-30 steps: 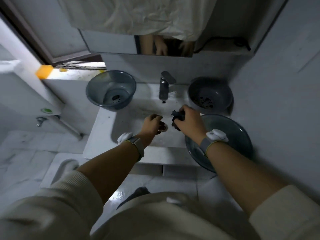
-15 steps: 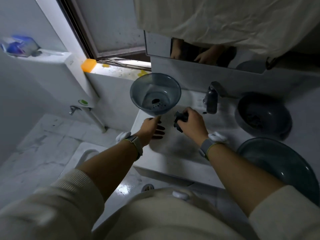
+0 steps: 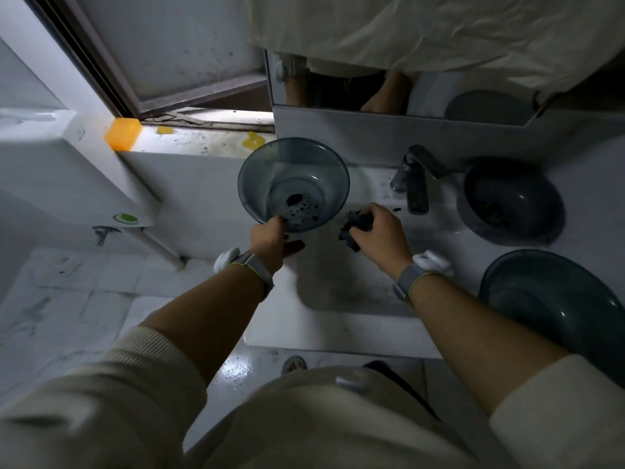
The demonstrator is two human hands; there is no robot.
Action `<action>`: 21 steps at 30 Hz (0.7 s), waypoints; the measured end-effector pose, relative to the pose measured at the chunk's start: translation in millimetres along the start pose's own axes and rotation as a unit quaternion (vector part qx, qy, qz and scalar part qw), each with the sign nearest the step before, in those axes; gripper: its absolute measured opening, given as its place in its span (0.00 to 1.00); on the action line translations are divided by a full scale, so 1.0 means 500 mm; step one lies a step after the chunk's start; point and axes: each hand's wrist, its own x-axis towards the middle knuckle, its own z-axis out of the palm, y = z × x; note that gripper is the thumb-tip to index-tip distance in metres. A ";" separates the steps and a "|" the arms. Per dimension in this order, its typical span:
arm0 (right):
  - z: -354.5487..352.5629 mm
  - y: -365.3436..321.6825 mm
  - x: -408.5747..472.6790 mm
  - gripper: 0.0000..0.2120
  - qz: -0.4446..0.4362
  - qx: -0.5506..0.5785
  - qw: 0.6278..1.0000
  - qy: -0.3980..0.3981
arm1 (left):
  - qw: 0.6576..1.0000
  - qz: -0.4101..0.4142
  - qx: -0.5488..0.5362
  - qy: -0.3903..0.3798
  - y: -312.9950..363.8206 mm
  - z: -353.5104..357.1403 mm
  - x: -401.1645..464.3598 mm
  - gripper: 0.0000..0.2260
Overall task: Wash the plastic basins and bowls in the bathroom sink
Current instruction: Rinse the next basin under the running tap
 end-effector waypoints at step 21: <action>-0.124 0.116 0.053 0.08 0.036 -0.042 0.998 -0.029 | 0.971 -0.047 0.213 -0.093 -0.069 0.154 -0.056 0.15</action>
